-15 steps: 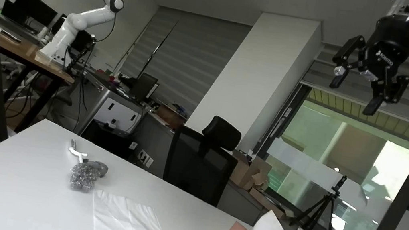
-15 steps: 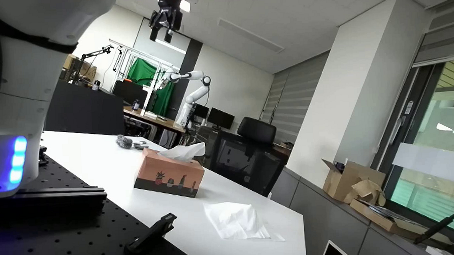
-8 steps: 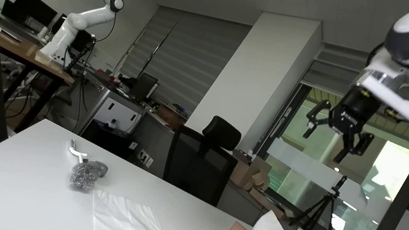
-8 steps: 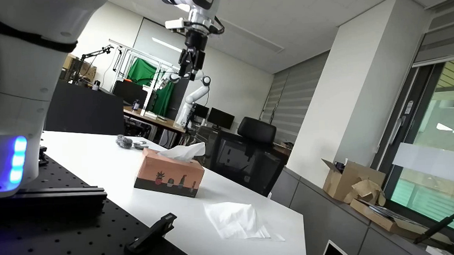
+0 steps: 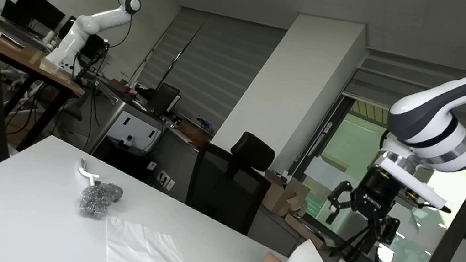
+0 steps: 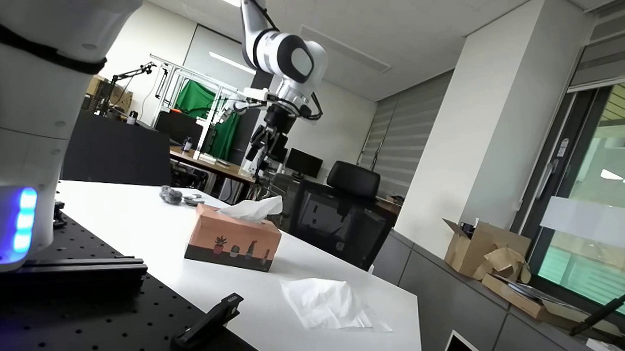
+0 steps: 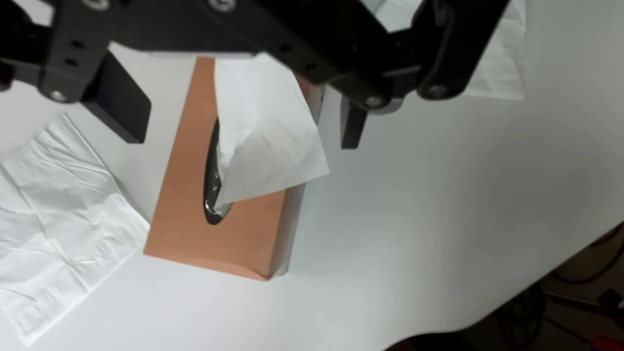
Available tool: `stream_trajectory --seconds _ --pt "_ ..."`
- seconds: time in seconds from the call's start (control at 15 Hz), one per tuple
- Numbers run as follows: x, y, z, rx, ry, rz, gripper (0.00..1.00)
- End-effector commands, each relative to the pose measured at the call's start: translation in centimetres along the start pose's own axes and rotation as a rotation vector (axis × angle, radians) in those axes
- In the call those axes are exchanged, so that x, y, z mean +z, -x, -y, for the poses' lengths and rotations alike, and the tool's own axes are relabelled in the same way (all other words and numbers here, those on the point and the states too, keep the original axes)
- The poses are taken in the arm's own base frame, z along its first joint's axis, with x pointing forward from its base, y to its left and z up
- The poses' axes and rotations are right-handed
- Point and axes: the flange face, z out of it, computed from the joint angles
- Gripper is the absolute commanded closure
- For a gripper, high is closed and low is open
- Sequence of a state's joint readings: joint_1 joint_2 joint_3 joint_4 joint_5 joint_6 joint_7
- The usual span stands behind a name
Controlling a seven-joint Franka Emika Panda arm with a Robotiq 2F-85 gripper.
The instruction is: Take a tissue paper from the tissue box and put it on the table
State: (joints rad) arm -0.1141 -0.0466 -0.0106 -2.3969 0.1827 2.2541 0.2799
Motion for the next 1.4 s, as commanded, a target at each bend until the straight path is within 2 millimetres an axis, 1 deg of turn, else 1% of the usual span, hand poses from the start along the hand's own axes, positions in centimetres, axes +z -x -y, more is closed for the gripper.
stream_trajectory --seconds 0.0,0.07,0.13,0.27,0.67,1.0,1.2,1.33 --pt "2.8 -2.2 -1.1 -0.049 -0.042 0.172 0.0" --pt "2.5 -1.0 -1.1 -0.019 -0.007 0.093 0.0" --pt "3.3 -1.3 -1.4 -0.033 -0.018 0.136 0.0" --pt "3.8 -1.9 -1.5 -0.046 -0.024 0.161 0.0" --pt "3.5 -2.0 -1.2 -0.051 -0.025 0.164 0.0" --pt "4.7 -4.0 -2.6 -0.072 -0.057 0.111 0.0" --pt "5.4 -5.3 -3.7 -0.107 -0.068 0.043 0.0" --pt "5.9 -6.1 -4.1 -0.107 -0.11 -0.007 0.0"
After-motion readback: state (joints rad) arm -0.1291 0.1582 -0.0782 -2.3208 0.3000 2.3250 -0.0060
